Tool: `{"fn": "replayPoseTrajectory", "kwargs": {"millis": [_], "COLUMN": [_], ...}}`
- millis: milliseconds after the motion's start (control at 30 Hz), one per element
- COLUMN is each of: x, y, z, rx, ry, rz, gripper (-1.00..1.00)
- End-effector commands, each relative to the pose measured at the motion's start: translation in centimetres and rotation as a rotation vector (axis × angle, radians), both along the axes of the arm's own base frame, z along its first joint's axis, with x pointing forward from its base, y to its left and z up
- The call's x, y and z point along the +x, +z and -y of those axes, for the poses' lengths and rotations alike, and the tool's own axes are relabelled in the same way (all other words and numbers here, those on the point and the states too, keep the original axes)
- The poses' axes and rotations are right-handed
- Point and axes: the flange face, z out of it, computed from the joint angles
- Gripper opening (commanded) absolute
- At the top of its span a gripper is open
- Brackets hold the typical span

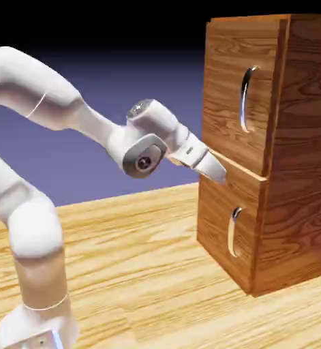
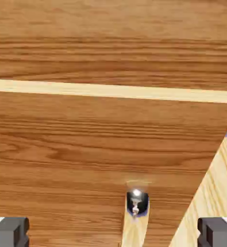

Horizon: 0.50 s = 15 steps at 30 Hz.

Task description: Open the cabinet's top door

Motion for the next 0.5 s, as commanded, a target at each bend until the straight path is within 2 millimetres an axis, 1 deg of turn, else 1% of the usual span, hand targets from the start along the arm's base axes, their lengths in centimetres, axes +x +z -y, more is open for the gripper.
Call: {"fn": "replayPoseTrajectory", "kwargs": {"millis": [0,233,467], "x": [0.1,0.1,-0.4], "y": [0.5,3.7,6.4], "z": [-0.3,-2.2,-3.5], "rx": [-0.002,-0.014,-0.023], "ry": [0.003,0.022,0.031], "rz": [0.01,0.086,0.169], "gripper": [0.0,0.0,0.0]}}
